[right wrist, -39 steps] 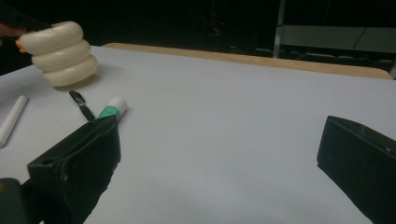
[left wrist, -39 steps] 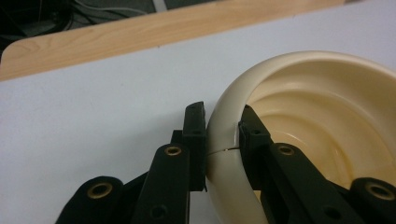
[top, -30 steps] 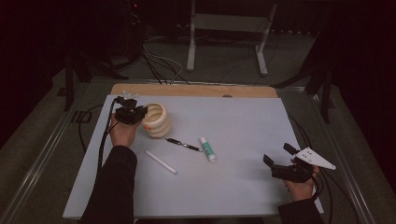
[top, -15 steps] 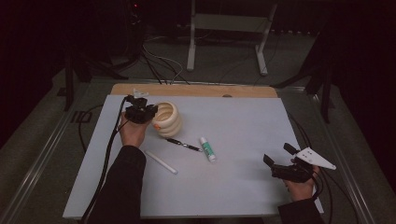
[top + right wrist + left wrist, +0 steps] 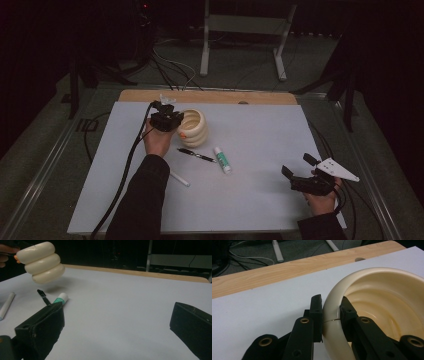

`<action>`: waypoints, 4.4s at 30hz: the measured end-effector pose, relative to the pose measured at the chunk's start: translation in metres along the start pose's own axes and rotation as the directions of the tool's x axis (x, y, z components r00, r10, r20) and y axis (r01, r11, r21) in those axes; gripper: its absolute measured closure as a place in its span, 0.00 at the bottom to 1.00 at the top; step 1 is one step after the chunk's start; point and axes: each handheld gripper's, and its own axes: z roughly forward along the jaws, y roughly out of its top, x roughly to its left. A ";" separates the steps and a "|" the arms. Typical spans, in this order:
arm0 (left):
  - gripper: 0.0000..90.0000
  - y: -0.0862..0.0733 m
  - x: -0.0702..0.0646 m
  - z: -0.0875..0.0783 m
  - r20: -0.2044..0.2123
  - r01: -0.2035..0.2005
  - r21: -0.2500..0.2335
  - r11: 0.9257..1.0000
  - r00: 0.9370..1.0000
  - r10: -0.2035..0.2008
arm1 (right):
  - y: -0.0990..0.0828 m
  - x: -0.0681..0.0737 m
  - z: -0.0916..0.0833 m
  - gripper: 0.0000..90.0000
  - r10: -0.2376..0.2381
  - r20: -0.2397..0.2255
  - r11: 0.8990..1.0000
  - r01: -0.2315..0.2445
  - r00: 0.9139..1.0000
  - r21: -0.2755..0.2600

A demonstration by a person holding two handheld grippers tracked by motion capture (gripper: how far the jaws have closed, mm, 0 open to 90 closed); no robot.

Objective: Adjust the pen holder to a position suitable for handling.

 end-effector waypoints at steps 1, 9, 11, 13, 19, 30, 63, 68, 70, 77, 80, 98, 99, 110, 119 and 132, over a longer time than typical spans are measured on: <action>0.87 0.000 -0.002 0.001 -0.001 0.000 0.001 1.000 1.000 0.000 | 0.000 0.000 0.000 0.00 0.000 0.000 1.000 0.000 1.000 -0.001; 0.86 -0.001 -0.017 0.016 -0.006 -0.017 0.024 1.000 1.000 0.017 | 0.000 0.000 0.000 0.00 0.001 -0.002 1.000 -0.001 1.000 -0.001; 0.86 -0.003 -0.020 0.019 -0.009 -0.024 0.030 0.999 1.000 0.024 | 0.000 0.000 0.000 0.00 0.003 -0.002 1.000 -0.003 1.000 -0.002; 0.86 -0.004 -0.022 0.022 -0.009 -0.027 0.035 0.999 1.000 0.027 | 0.000 0.000 0.000 0.00 0.005 -0.001 1.000 -0.005 1.000 -0.002; 0.86 -0.007 -0.024 0.028 -0.019 -0.036 0.058 0.998 0.999 0.037 | 0.000 0.000 0.000 0.00 0.004 -0.002 1.000 -0.004 1.000 -0.002; 0.85 -0.010 -0.027 0.036 -0.016 -0.053 0.078 0.996 0.998 0.054 | 0.000 -0.001 0.000 0.00 0.011 -0.005 1.000 -0.011 1.000 -0.004; 0.00 -0.005 -0.017 0.005 0.116 -0.006 -0.122 0.992 0.993 0.020 | 0.000 -0.003 -0.001 0.00 0.019 0.004 1.000 -0.019 1.000 -0.015; 0.00 -0.008 -0.013 -0.006 0.123 -0.004 -0.142 0.990 0.992 0.021 | 0.000 -0.003 -0.002 0.00 0.020 0.005 1.000 -0.019 1.000 -0.015; 0.00 -0.010 -0.011 -0.011 0.134 -0.002 -0.153 0.988 0.991 0.023 | 0.000 -0.003 -0.002 0.00 0.018 0.005 1.000 -0.018 1.000 -0.016; 0.00 -0.021 -0.004 -0.032 0.137 -0.024 -0.213 0.977 0.989 0.054 | 0.000 -0.003 -0.002 0.00 0.021 0.007 1.000 -0.021 1.000 -0.015; 0.00 -0.027 -0.002 -0.040 0.135 -0.045 -0.224 0.974 0.988 0.076 | 0.000 -0.004 -0.002 0.00 0.022 0.007 1.000 -0.022 1.000 -0.015; 0.00 -0.082 0.012 -0.089 0.094 -0.083 -0.252 0.964 0.990 0.110 | 0.000 -0.005 -0.003 0.00 0.025 0.013 1.000 -0.025 1.000 -0.019; 0.00 -0.085 0.013 -0.091 0.090 -0.087 -0.255 0.963 0.990 0.113 | 0.000 -0.005 -0.003 0.00 0.025 0.013 1.000 -0.025 1.000 -0.018; 0.00 -0.120 0.029 -0.113 0.010 -0.087 -0.280 0.956 0.996 0.094 | 0.001 -0.005 -0.002 0.00 0.025 0.012 0.999 -0.025 1.000 -0.021; 0.00 -0.128 0.036 -0.123 -0.027 -0.069 -0.317 0.946 0.998 0.064 | 0.002 -0.004 0.000 0.00 0.022 0.011 1.000 -0.022 1.000 -0.011; 0.00 -0.134 0.041 -0.127 -0.028 -0.019 -0.329 0.944 1.000 0.010 | 0.017 0.010 0.012 0.00 0.005 -0.035 1.000 -0.004 0.999 0.029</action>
